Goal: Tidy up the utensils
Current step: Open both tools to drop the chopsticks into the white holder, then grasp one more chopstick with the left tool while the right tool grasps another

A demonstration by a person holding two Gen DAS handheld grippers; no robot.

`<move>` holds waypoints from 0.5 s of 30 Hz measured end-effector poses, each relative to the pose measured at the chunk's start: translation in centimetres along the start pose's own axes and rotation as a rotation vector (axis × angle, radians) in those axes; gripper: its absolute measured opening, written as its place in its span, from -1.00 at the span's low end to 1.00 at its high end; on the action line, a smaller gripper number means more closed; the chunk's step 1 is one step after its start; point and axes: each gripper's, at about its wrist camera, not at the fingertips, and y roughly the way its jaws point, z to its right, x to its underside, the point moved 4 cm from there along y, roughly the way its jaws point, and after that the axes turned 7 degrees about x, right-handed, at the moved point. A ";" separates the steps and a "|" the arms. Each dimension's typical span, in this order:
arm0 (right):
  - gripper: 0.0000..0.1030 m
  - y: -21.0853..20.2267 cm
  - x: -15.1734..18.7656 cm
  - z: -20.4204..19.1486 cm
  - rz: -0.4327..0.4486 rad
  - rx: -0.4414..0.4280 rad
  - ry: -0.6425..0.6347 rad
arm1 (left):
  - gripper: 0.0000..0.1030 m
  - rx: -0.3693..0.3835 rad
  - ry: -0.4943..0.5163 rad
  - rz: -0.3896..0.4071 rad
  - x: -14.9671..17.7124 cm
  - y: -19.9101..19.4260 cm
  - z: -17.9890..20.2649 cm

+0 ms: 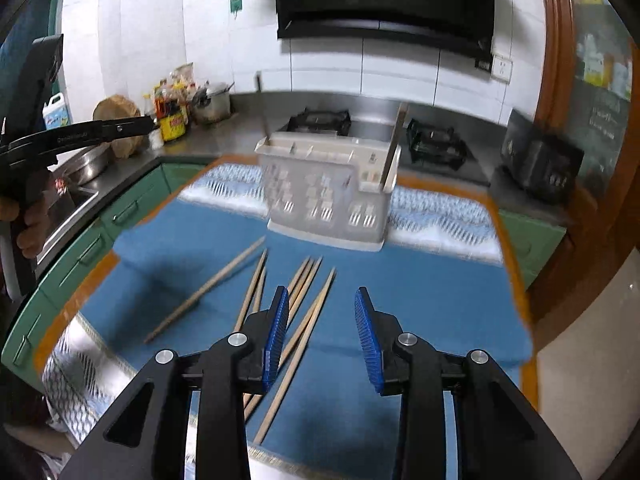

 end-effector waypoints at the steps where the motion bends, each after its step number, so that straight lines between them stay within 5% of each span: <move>1: -0.38 0.2 1.2 -0.5 -0.016 -0.011 0.009 | -0.68 -0.001 -0.007 -0.010 0.9 -0.1 -0.2; 15: -0.60 4.2 11.4 -4.0 -0.161 0.010 0.106 | -0.68 0.005 -0.062 -0.131 13.5 -0.4 -1.6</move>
